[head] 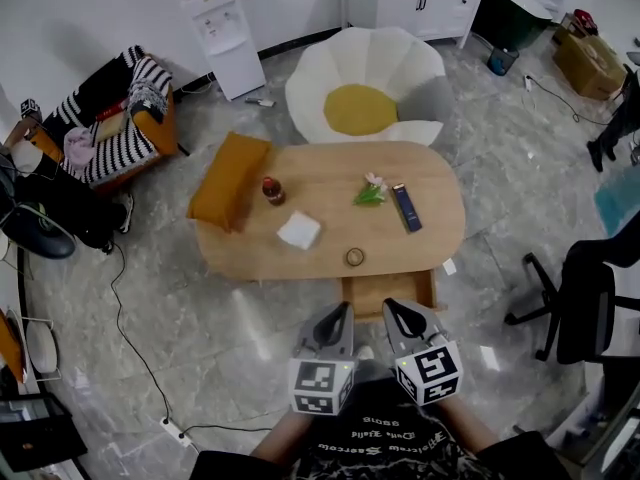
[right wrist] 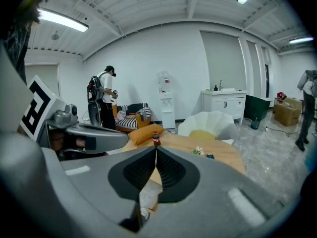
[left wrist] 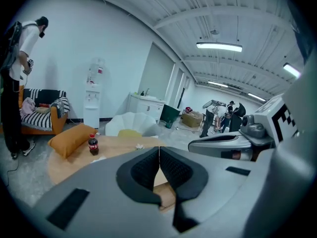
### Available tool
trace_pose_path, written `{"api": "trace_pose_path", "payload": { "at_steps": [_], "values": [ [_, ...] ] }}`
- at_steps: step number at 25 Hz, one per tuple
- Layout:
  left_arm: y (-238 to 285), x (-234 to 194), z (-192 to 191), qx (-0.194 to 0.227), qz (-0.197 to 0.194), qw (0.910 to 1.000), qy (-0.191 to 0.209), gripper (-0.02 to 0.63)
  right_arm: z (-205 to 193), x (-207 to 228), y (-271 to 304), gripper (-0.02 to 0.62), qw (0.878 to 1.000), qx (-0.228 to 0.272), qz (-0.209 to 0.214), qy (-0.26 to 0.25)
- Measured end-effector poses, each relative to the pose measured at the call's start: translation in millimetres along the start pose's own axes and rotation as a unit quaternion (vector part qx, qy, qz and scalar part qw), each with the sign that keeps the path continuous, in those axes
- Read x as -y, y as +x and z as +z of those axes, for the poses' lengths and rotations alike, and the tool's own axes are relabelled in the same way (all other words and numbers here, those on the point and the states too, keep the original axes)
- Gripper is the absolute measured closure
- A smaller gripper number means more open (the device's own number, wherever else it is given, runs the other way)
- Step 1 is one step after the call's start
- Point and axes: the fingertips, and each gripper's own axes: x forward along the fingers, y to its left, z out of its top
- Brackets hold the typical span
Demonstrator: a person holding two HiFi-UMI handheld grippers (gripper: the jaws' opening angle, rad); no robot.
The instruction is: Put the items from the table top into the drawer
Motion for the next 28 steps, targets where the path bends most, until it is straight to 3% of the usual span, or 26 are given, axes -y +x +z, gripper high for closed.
{"api": "trace_pose_path", "payload": {
  "at_steps": [8,17,28],
  "values": [
    [21.9,-28.0,10.9,-0.012,-0.034,0.9992,0.020,0.595,2.9,-1.5,34.6,0.591,1.000,-0.011,-0.013,0.019],
    [37.8,-51.0,20.1,-0.030,-0.089,0.9947,0.041,0.595,19.9,1.2,65.6,0.571,0.997,-0.008,-0.070,0.043],
    [52.9,-74.3,6.2,-0.052,-0.087,0.9942,0.036,0.594,10.7,-8.9,100.1,0.425,0.997,-0.024,-0.049,0.056]
  ]
}}
